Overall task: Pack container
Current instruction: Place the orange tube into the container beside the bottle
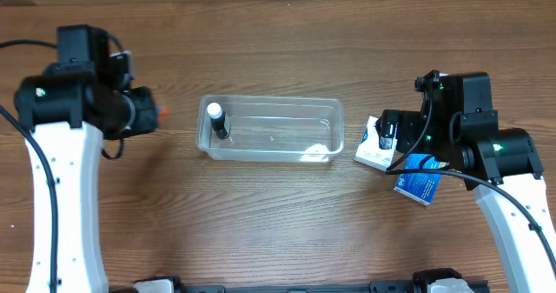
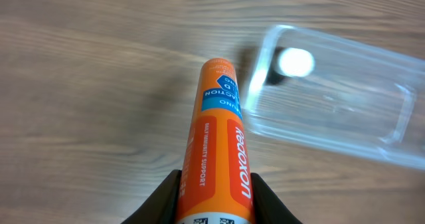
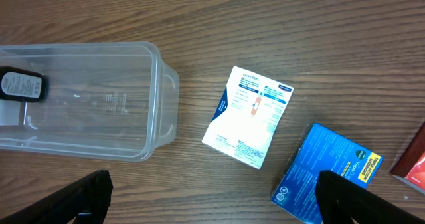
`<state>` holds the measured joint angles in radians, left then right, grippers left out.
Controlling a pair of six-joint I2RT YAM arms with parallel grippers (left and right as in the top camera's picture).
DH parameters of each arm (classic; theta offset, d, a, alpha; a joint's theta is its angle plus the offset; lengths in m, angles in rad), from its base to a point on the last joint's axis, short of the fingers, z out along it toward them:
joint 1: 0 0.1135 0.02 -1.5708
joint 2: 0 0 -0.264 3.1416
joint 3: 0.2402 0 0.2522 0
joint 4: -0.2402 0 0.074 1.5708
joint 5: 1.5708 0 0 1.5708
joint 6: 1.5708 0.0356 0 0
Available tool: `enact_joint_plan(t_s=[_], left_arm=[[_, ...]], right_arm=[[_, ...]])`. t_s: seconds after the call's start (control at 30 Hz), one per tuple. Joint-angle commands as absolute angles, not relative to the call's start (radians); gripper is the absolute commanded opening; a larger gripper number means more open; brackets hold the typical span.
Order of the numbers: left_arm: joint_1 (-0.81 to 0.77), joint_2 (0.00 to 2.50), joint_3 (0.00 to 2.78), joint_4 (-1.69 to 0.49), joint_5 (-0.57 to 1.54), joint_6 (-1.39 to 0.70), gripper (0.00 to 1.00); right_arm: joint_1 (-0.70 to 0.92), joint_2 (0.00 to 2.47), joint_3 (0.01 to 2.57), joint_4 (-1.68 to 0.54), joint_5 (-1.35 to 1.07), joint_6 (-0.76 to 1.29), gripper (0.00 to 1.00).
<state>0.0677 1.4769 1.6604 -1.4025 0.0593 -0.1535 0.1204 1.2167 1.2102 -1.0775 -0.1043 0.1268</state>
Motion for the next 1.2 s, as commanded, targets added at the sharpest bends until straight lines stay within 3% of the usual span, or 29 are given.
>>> enact_joint_plan(t_s=[0.0, 0.13, 0.63, 0.77, 0.83, 1.0, 1.03, 1.07, 1.1, 1.17], left_arm=[[-0.096, 1.485, 1.671, -1.407, 0.075, -0.215, 0.04], [-0.173, 1.569, 1.671, -1.401, 0.064, -0.251, 0.04], [-0.174, 1.948, 1.657, -1.361, 0.059, -0.227, 0.05], [-0.175, 1.958, 1.657, -1.364, 0.060, -0.209, 0.47], [-0.177, 1.958, 1.657, -1.369, 0.060, -0.208, 0.55], [-0.178, 1.844, 1.682, -1.390, 0.060, -0.194, 0.59], [-0.178, 1.801, 1.692, -1.385, 0.060, -0.183, 0.64], [-0.178, 1.711, 1.712, -1.369, 0.060, -0.158, 0.91], [-0.178, 1.641, 1.724, -1.348, 0.060, -0.136, 1.00], [-0.176, 1.530, 1.730, -1.316, 0.047, -0.110, 1.00]], right_arm=[[0.124, 1.207, 1.237, -1.076, -0.103, 0.128, 1.00], [0.124, 1.207, 1.237, -1.076, -0.104, 0.128, 1.00], [0.124, 1.207, 1.237, -1.076, -0.104, 0.128, 1.00], [0.124, 1.207, 1.237, -1.076, -0.104, 0.128, 1.00], [0.124, 1.207, 1.237, -1.076, -0.104, 0.128, 1.00], [0.124, 1.207, 1.237, -1.077, -0.103, 0.128, 1.00], [0.124, 1.207, 1.237, -1.079, -0.103, 0.128, 1.00], [0.124, 1.207, 1.237, -1.080, -0.103, 0.128, 1.00], [0.124, 1.207, 1.237, -1.080, -0.103, 0.128, 1.00], [0.124, 1.206, 1.242, -1.084, -0.081, 0.173, 1.00]])
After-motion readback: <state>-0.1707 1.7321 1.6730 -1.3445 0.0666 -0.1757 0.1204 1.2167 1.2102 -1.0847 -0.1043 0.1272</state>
